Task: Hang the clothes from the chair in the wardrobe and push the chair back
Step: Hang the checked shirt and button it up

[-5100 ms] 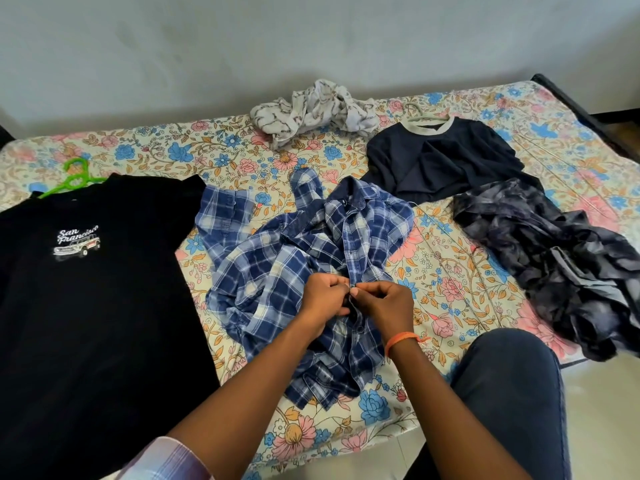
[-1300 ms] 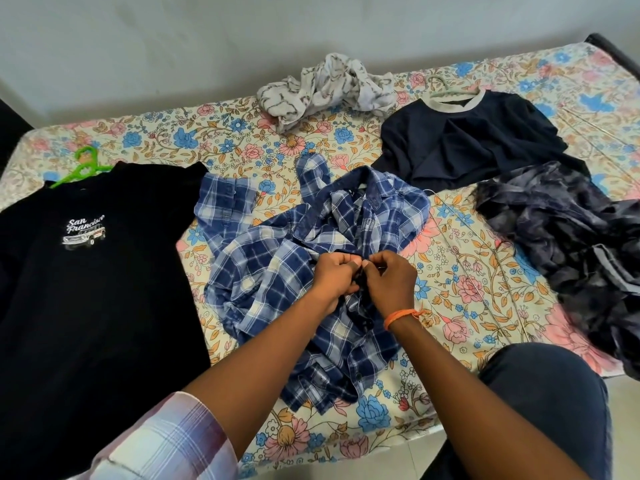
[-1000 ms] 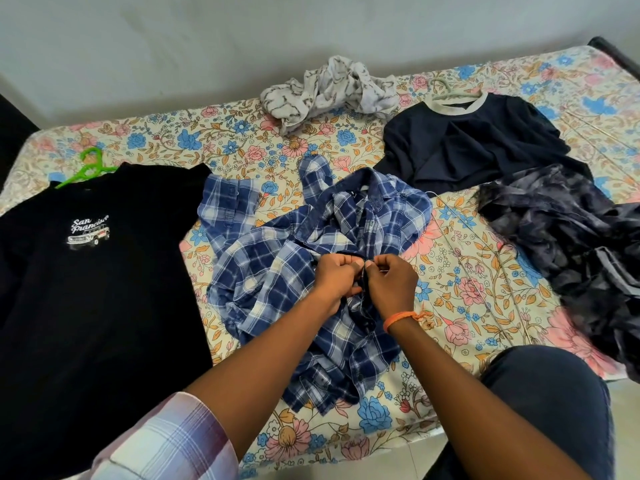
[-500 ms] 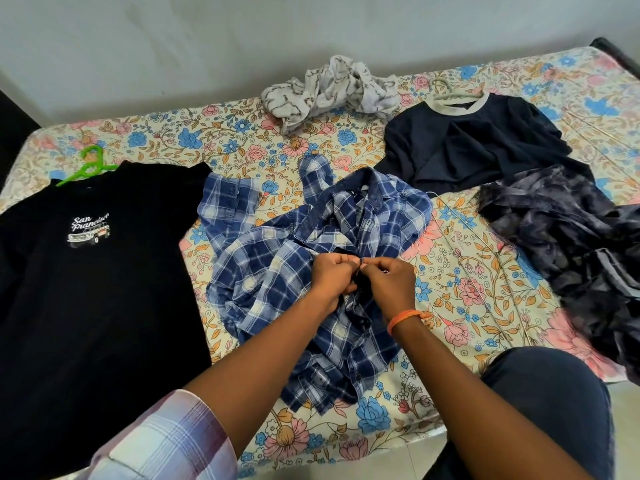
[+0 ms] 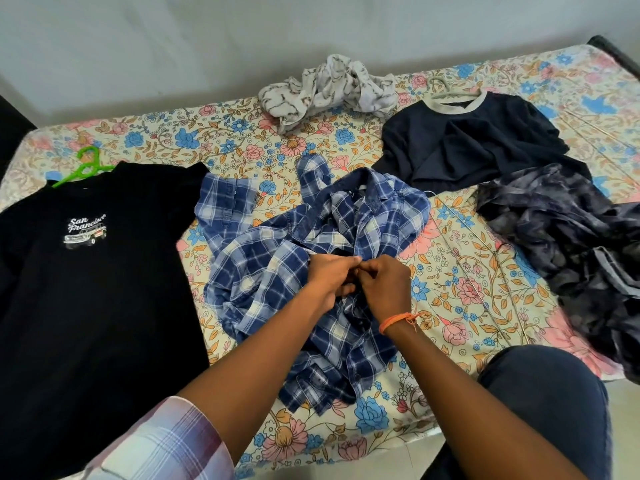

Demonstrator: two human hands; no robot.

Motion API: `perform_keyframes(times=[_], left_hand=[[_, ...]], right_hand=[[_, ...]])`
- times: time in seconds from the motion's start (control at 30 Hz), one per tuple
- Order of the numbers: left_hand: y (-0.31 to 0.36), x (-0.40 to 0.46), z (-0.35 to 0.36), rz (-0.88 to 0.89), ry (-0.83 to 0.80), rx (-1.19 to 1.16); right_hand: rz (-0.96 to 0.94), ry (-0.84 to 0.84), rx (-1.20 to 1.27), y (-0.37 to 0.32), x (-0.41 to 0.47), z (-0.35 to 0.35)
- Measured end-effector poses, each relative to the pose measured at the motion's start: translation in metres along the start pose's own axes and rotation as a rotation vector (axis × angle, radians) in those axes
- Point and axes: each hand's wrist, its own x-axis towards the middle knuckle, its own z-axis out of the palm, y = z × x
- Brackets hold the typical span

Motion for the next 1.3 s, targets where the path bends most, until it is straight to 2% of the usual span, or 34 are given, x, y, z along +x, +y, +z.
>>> perform_keyframes(times=[0.1, 0.27, 0.4, 0.5, 0.63, 0.8, 1.0, 1.17, 1.3], left_hand=[[-0.001, 0.004, -0.002, 0.0, -0.001, 0.031], [0.001, 0.003, -0.002, -0.033, 0.017, 0.011], [-0.002, 0.006, -0.002, -0.068, 0.036, -0.007], [-0.003, 0.005, 0.001, -0.031, 0.059, 0.012], [-0.005, 0.004, 0.004, 0.011, 0.03, 0.022], [0.004, 0.004, -0.009, -0.05, -0.063, 0.019], [0.006, 0.004, -0.017, 0.058, -0.094, 0.01], [0.002, 0.002, -0.02, 0.031, -0.224, -0.215], [0.0, 0.0, -0.021, 0.017, -0.251, -0.23]], right_hand=[[0.041, -0.026, 0.05, -0.001, 0.0, 0.0], [0.241, -0.056, 0.321, -0.001, 0.007, -0.008], [0.327, -0.074, 0.414, 0.001, 0.007, -0.007], [0.377, -0.095, 0.486, 0.001, 0.008, -0.008], [0.475, -0.144, 0.721, 0.0, 0.01, -0.015], [0.477, -0.184, 0.783, 0.003, 0.011, -0.016], [0.416, -0.215, 0.76, 0.004, 0.013, -0.015], [0.575, -0.316, 1.089, -0.001, 0.015, -0.019], [0.591, -0.364, 1.132, 0.0, 0.017, -0.017]])
